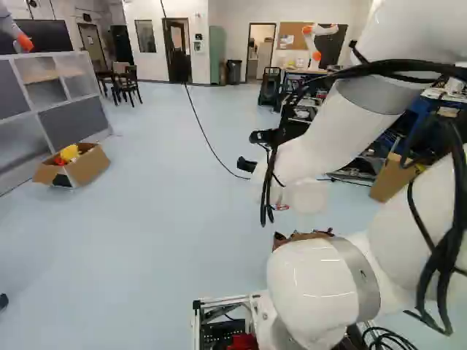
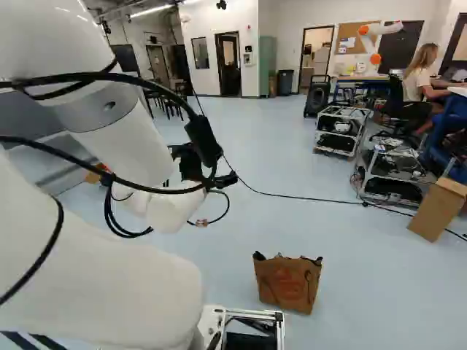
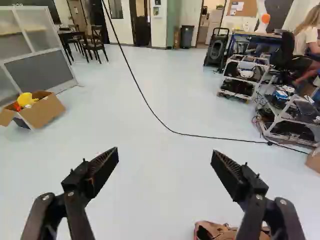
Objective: Pick up the grocery bag from the ground
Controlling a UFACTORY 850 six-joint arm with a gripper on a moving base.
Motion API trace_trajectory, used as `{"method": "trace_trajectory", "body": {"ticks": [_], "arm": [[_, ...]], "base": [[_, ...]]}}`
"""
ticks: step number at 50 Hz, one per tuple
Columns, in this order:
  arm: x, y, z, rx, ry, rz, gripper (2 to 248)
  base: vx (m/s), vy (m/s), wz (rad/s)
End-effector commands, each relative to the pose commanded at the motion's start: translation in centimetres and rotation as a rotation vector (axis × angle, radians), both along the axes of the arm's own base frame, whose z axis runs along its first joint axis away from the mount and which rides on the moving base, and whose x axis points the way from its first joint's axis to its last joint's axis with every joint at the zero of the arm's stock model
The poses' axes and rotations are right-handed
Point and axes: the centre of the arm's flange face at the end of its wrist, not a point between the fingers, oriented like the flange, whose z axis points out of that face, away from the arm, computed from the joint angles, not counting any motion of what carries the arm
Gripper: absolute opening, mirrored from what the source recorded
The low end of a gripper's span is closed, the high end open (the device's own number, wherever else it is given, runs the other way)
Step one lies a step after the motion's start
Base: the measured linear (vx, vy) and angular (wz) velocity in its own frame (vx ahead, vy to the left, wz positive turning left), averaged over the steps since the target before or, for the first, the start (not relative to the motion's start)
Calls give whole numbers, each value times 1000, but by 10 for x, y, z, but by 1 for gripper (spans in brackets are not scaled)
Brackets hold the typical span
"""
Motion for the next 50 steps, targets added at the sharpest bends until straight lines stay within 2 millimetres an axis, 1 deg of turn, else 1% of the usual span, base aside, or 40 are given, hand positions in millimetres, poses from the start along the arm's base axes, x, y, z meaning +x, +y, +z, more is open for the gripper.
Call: {"method": "trace_trajectory", "body": {"ticks": [1, 27, 39, 50], "arm": [[8, -1, -2, 2, 15, -6, 247], [68, -8, -21, 23, 102, -77, 247], [95, -17, -34, 42, 135, -151, 247], [117, -30, -47, 63, 171, -234, 247]], "base": [[0, 0, 0], [1, 0, -1], [0, 0, 0], [0, 0, 0]]}}
